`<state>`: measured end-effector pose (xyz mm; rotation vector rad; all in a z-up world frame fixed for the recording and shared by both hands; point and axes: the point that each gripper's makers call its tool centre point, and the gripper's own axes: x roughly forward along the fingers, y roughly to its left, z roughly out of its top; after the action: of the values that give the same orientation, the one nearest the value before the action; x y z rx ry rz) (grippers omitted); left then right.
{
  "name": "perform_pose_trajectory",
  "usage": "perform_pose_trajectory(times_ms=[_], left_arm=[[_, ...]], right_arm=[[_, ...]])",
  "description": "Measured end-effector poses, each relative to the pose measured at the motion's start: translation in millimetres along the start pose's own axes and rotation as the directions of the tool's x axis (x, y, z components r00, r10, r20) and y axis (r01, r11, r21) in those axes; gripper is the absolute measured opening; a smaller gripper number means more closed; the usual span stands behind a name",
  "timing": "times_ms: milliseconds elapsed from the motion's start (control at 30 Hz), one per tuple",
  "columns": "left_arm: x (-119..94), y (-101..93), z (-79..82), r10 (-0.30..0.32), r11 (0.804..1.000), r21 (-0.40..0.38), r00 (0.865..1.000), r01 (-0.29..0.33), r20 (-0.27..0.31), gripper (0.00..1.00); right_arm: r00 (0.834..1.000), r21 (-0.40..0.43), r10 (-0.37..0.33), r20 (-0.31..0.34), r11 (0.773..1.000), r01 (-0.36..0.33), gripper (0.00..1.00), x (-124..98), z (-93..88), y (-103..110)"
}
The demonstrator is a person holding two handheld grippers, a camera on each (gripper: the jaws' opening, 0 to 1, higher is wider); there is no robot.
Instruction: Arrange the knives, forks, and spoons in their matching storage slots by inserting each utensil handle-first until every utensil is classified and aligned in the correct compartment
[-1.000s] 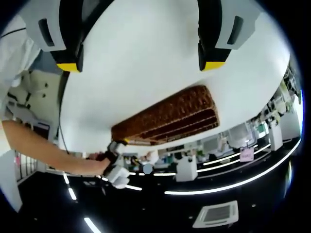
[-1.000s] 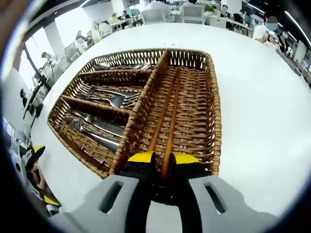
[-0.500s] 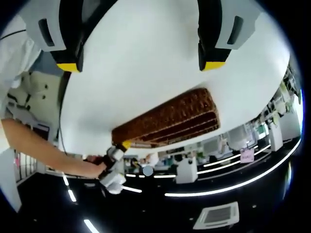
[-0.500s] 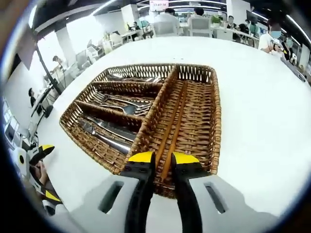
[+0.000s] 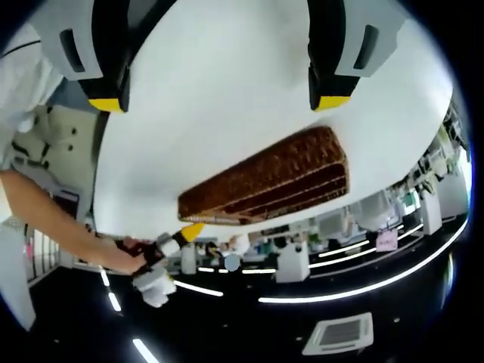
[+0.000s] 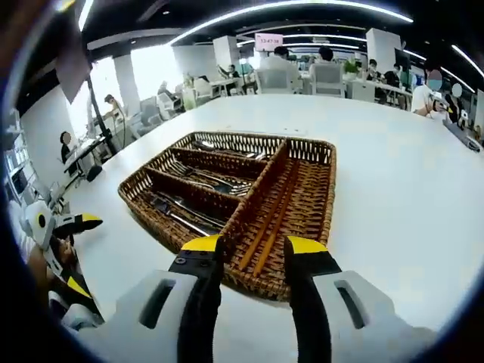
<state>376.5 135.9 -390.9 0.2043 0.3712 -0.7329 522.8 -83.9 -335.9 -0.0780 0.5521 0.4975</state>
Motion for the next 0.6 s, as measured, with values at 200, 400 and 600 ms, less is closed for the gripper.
perform_pose_trajectory(times_ms=[200, 400, 600], left_arm=[[2.6, -5.2, -1.3, -0.002, 1.0, -0.014, 1.0, 0.002, 0.001, 1.0], [3.1, -6.3, 2.2, -0.001, 1.0, -0.024, 1.0, 0.002, 0.017, 1.0], [4.6, -4.5, 7.5, 0.001, 0.999, -0.04, 0.999, 0.0, 0.034, 1.0]], right_arm=[[0.997, -0.085, 0.01, 0.079, 0.996, -0.003, 0.54, -9.3, 1.9, 7.5], [0.989, -0.096, 0.008, 0.149, 0.995, 0.006, 0.75, -20.5, -4.2, 12.9], [0.982, -0.136, 0.023, 0.187, 0.991, 0.003, 0.88, -26.3, -9.7, 23.1]])
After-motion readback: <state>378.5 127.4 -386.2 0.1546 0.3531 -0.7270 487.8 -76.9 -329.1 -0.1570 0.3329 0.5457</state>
